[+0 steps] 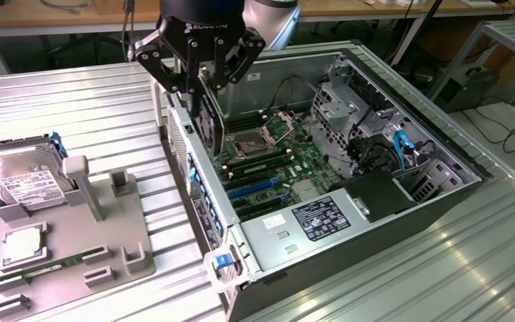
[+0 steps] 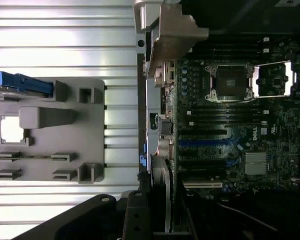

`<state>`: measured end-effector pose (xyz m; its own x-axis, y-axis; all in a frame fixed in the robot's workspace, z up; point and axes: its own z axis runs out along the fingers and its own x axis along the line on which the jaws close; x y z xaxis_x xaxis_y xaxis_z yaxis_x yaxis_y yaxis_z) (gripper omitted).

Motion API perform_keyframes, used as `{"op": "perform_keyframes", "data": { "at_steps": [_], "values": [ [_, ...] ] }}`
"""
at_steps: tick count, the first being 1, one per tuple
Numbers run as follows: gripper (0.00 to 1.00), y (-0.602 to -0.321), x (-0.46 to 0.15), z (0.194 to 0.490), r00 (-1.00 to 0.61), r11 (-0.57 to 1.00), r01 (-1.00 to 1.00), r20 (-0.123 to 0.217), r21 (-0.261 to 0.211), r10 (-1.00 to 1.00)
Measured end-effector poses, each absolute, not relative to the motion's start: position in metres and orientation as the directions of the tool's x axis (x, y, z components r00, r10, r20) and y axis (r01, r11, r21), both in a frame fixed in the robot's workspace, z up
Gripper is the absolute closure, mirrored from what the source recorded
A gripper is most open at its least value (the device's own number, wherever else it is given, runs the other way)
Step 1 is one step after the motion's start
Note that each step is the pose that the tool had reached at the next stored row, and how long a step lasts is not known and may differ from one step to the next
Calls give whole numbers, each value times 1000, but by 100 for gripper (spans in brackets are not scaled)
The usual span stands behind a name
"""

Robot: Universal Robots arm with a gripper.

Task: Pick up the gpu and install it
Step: 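Pick up the gpu and move the gpu toward the slot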

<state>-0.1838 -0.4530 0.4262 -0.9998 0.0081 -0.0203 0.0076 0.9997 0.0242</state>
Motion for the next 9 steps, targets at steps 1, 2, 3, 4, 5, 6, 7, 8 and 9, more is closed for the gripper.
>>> {"op": "perform_keyframes", "data": {
  "at_steps": [1,2,3,4,5,6,7,8,9],
  "values": [
    [73,-453,-182,426,-1000,1000,8,-20,24,8],
    [73,-453,-181,426,-1000,1000,8,-20,24,8],
    [73,-453,-180,426,-1000,1000,8,-20,24,8],
    [73,-453,-178,426,-1000,1000,8,-20,24,8],
    [73,-453,-177,426,-1000,1000,8,-20,24,8],
    [73,-453,-176,426,-1000,1000,8,-20,24,8],
    [73,-453,-175,426,-1000,1000,8,-20,24,8],
    [73,-453,-174,426,-1000,1000,7,-20,24,8],
    [73,-453,-172,426,-1000,1000,8,-20,24,8]
  ]
}}
